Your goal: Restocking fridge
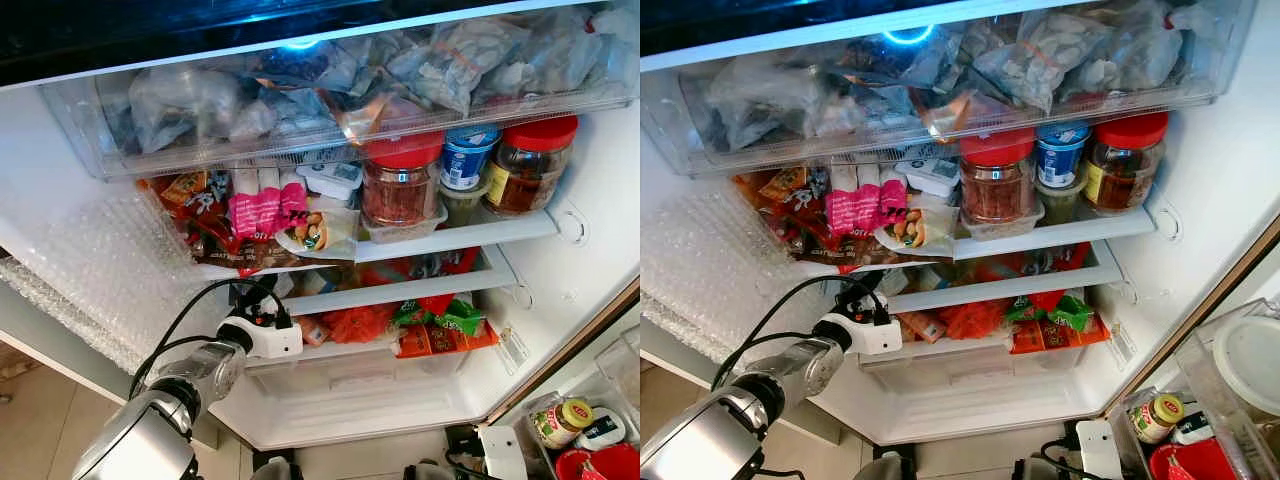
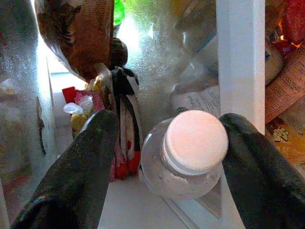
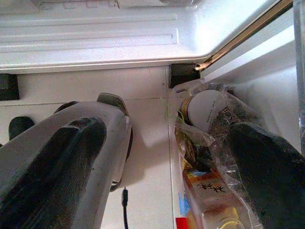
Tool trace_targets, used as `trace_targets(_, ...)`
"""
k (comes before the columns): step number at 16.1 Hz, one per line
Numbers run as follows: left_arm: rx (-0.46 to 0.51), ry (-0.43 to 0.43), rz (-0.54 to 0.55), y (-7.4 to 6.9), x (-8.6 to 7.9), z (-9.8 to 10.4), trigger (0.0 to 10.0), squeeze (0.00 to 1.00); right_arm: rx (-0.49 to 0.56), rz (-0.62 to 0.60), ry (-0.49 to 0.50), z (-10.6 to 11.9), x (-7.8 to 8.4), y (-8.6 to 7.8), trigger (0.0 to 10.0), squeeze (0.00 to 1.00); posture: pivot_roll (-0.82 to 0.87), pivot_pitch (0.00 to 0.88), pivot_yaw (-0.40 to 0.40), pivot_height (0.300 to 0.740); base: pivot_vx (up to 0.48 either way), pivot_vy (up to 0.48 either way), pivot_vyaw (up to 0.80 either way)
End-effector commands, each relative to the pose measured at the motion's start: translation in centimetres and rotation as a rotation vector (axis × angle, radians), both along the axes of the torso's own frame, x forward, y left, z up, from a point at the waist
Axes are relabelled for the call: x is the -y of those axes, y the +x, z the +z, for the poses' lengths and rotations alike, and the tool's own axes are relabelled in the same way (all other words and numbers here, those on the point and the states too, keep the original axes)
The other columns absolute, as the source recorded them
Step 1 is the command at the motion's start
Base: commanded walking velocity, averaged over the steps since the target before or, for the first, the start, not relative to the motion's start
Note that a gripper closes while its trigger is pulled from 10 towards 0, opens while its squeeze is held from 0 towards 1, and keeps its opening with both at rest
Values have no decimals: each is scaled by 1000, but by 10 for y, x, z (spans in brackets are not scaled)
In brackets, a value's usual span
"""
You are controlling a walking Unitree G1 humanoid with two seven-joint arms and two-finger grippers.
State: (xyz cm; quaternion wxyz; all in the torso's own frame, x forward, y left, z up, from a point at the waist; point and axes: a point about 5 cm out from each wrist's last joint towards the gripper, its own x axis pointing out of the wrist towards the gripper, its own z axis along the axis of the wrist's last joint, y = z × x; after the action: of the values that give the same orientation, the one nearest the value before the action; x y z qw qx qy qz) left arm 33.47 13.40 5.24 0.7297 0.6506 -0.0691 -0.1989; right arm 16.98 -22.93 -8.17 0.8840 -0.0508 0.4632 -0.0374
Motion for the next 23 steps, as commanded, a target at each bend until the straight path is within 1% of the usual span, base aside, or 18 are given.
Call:
trace_targets(1, -13, 8, 34, 0, -11, -1, 10000, 1000, -65, -6, 9, -8, -2, -16, 10000, 0, -62, 84, 99, 665, 0, 0, 0)
trace_targets(2, -15, 6, 34, -1, -11, -2, 10000, 1000, -65, -6, 9, -8, -2, -16, 10000, 0, -62, 84, 99, 665, 0, 0, 0)
trace_targets(3, -23, 6, 34, -1, -11, -2, 10000, 0, -65, -6, 9, -8, -2, -16, 10000, 0, -64, 80, 100, 665, 0, 0, 0)
trace_targets(6, -73, -40, 50, -3, -13, -5, 10000, 0, -67, -6, 9, -8, -3, -17, 10000, 0, -65, 74, 102, 665, 0, 0, 0)
trace_targets(7, -68, -26, 48, -3, -14, -5, 10000, 0, -68, -6, 8, -8, -3, -17, 10000, 0, -64, 72, 102, 665, 0, 0, 0)
trace_targets(10, -32, -26, 83, -1, -16, -3, 10000, 0, -68, -4, 9, -8, -3, -17, 10000, 0, -62, 71, 102, 665, 0, 0, 0)
trace_targets(11, -26, -42, 95, 1, -16, 0, 10000, 0, -67, -5, 10, -8, -3, -17, 10000, 0, -62, 75, 99, 665, 0, 0, 0)
trace_targets(14, -48, -104, 102, 1, -13, 1, 10000, 0, -66, -8, 8, -8, -2, -17, 10000, 0, -60, 79, 98, 665, 0, 0, 0)
trace_targets(15, -66, -143, 111, 1, -13, 0, 10000, 0, -66, -8, 8, -8, -2, -16, 10000, 0, -58, 82, 98, 665, 0, 0, 0)
trace_targets(16, -140, -274, 161, -1, -12, -3, 10000, 0, -66, -8, 8, -8, -2, -16, 10000, 0, -55, 84, 97, 665, 0, 0, 0)
trace_targets(17, -248, -419, 224, -3, -12, -8, 10000, 0, -66, -8, 9, -8, -2, -16, 10000, 0, -55, 86, 98, 665, 0, 0, 0)
trace_targets(18, -423, -652, 311, -9, -10, -17, 10000, 0, -66, -7, 10, -8, -2, -16, 10000, 0, -52, 86, 98, 665, 0, 0, 0)
trace_targets(19, -492, -779, 353, -11, -9, -21, 10000, 0, -66, -6, 10, -8, -2, -16, 10000, 0, -51, 89, 98, 665, 0, 0, 0)
trace_targets(20, -542, -949, 410, -12, -9, -24, 10000, 0, -65, -6, 11, -8, -2, -15, 10000, 0, -53, 91, 96, 665, 0, 0, 0)
trace_targets(21, -556, -1021, 428, -13, -9, -25, 10000, 0, -65, -6, 11, -8, -2, -15, 10000, 0, -51, 92, 96, 665, 0, 0, 0)
trace_targets(23, -563, -1068, 425, -14, -9, -25, 10000, 0, -64, -4, 11, -7, -2, -15, 10000, 0, -48, 91, 97, 665, 0, 0, 0)
